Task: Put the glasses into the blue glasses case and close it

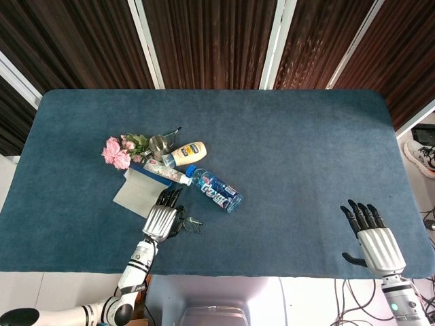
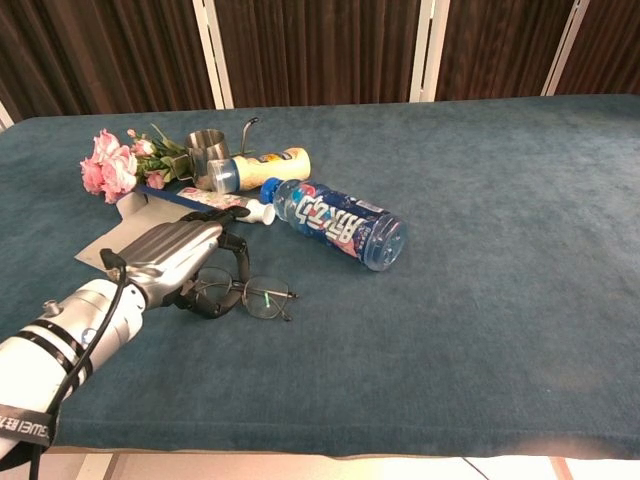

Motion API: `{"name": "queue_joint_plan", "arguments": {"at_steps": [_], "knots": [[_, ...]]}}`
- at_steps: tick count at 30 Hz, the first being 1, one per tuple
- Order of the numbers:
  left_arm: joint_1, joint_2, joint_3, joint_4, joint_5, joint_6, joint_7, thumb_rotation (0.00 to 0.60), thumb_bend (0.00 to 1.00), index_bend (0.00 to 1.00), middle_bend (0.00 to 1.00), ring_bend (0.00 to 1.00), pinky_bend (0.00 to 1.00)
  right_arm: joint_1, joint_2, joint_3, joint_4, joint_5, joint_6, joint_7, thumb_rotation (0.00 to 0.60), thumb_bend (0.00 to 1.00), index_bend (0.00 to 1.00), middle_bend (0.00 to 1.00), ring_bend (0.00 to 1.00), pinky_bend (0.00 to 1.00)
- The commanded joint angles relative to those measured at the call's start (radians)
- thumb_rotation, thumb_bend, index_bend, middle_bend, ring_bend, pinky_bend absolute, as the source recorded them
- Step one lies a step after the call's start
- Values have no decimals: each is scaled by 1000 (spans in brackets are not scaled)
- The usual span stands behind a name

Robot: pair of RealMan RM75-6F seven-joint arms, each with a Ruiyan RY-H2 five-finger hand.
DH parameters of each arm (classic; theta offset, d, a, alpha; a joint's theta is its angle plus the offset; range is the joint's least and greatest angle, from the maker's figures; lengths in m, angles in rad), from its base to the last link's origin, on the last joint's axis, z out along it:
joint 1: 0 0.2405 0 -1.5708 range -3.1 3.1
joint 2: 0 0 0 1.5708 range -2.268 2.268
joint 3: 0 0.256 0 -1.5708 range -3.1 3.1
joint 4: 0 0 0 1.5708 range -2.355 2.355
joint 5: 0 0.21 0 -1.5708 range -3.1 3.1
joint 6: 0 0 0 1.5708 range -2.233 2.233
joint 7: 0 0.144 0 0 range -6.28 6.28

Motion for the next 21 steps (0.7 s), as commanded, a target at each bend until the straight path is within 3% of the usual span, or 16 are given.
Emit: {"name": "queue_joint_plan", "arguments": {"at_steps": [1, 14, 21], "knots": [[0, 6, 2, -2, -6, -2, 3, 600, 378, 523, 18, 0, 16, 0, 0, 0, 0, 0, 0, -1, 600, 217, 0, 0, 0, 0], [5, 9, 8, -4, -8, 21, -10, 600, 436, 642, 69, 0, 17, -1, 1, -4, -2, -4, -2, -6, 600, 217, 0, 0, 0, 0], [26, 37, 16, -53, 25, 84, -13, 600, 452, 668, 89, 0, 21, -1, 0, -8, -3, -9, -3, -10, 600, 217, 0, 0, 0, 0]]}}
